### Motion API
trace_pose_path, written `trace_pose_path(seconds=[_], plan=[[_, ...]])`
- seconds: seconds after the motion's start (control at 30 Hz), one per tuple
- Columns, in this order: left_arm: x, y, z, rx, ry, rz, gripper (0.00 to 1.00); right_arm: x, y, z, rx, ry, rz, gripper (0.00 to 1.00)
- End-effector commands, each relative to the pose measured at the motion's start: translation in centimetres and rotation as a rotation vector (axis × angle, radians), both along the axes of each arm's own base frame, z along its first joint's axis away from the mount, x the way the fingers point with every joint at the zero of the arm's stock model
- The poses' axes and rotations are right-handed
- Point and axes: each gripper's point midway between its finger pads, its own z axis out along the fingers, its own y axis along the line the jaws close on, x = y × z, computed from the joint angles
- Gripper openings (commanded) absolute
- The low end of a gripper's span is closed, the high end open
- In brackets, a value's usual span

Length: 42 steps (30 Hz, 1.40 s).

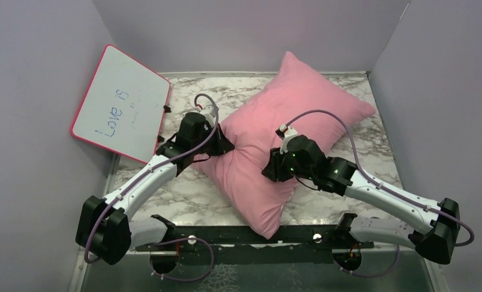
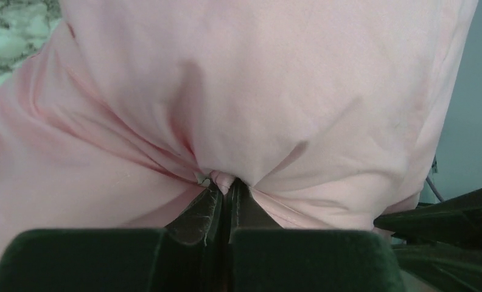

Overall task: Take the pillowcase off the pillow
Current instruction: Remove the pillow from the pillowcase.

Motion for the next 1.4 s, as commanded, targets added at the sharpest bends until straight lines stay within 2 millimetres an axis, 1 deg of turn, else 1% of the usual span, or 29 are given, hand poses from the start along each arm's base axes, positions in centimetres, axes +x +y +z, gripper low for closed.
trace_pose_path(seconds=[0.0,0.03,0.07,0.13,0.17,0.2,0.23,0.27,0.3,0.37,0.43,0.47,0.5,0.57,0.6,0.63,0.7,0.77,0.83,0.9,0.97,1.07,1.17,1.27,1.3,1.33,1.37], plan=[[2.6,-0.2,1.3,0.046,-0.125,-0.005,0.00,-0.5,-2.3,0.1,-0.085,0.024,-0.059,0.47],[2.4,0.3,0.7,0.061,-0.119,0.011,0.00,-0.3,-2.5,0.4,-0.086,0.013,-0.070,0.57],[2.2,0.7,0.1,0.073,-0.107,0.024,0.00,-0.1,-2.5,0.8,-0.080,0.002,-0.076,0.65],[1.4,1.5,-1.0,0.091,-0.088,0.042,0.00,0.0,-2.1,2.3,-0.037,-0.010,-0.078,0.81],[1.0,1.8,-1.3,0.097,-0.082,0.048,0.00,0.1,-1.6,3.4,0.003,-0.028,-0.075,0.86],[0.6,2.1,-1.4,0.099,-0.079,0.052,0.00,0.2,-1.3,4.6,0.044,-0.045,-0.072,0.88],[0.1,2.4,-1.2,0.094,-0.086,0.055,0.00,0.3,-1.2,5.5,0.082,-0.068,-0.079,0.94],[-0.3,2.7,-1.1,0.092,-0.088,0.062,0.00,0.3,-1.1,6.3,0.123,-0.090,-0.079,0.99],[-0.6,3.0,-0.8,0.088,-0.094,0.071,0.00,0.1,-0.9,6.3,0.153,-0.107,-0.064,1.00],[-1.4,3.6,-0.3,0.077,-0.105,0.088,0.00,-0.2,-0.1,7.7,0.229,-0.192,0.014,1.00],[-2.1,4.1,0.4,0.060,-0.114,0.105,0.00,-1.2,0.9,7.5,0.231,-0.179,0.104,0.98],[-2.5,4.2,0.7,0.046,-0.118,0.105,0.02,-1.6,1.6,7.1,0.218,-0.160,0.157,0.96],[-3.0,4.2,1.0,0.034,-0.118,0.102,0.18,-2.1,2.3,6.5,0.200,-0.128,0.208,0.92],[-3.9,4.4,1.3,0.014,-0.107,0.104,0.53,-2.7,3.5,4.9,0.150,-0.054,0.280,0.84],[-4.3,4.6,1.4,0.005,-0.100,0.110,0.67,-2.6,3.9,4.0,0.119,-0.026,0.291,0.81],[-4.8,4.8,1.6,-0.006,-0.099,0.119,0.78,-2.1,3.9,2.9,0.080,-0.003,0.273,0.80],[-5.7,5.4,1.8,-0.025,-0.089,0.140,0.88,-0.5,3.3,1.0,-0.010,0.013,0.181,0.80],[-6.9,5.9,1.7,-0.037,-0.065,0.155,0.93,1.0,2.4,-0.3,-0.096,0.009,0.098,0.80],[-8.0,6.4,1.4,-0.054,-0.030,0.174,0.94,2.0,1.6,-1.0,-0.153,0.003,0.035,0.79],[-9.3,6.6,0.3,-0.068,0.028,0.184,0.92,2.1,1.7,-1.3,-0.168,0.011,0.037,0.76],[-10.4,6.6,-1.1,-0.082,0.104,0.186,0.85,1.8,2.2,-1.2,-0.155,0.023,0.063,0.72],[-11.7,6.2,-3.0,-0.099,0.191,0.171,0.81,1.7,2.5,-0.9,-0.137,0.026,0.068,0.71],[-11.2,6.2,-3.2,-0.098,0.203,0.197,0.80,1.9,2.5,-0.8,-0.120,0.014,0.052,0.73],[-9.8,6.2,-3.0,-0.083,0.173,0.223,0.83,1.8,2.8,-0.7,-0.103,0.020,0.059,0.73],[-9.2,6.0,-3.5,-0.078,0.168,0.226,0.84,1.8,2.9,-0.6,-0.101,0.022,0.057,0.73],[-8.6,5.7,-3.9,-0.087,0.158,0.225,0.85,1.4,3.2,-0.7,-0.088,0.040,0.078,0.74],[-8.1,5.1,-4.2,-0.102,0.155,0.213,0.85,1.2,3.3,-0.6,-0.080,0.046,0.084,0.74]])
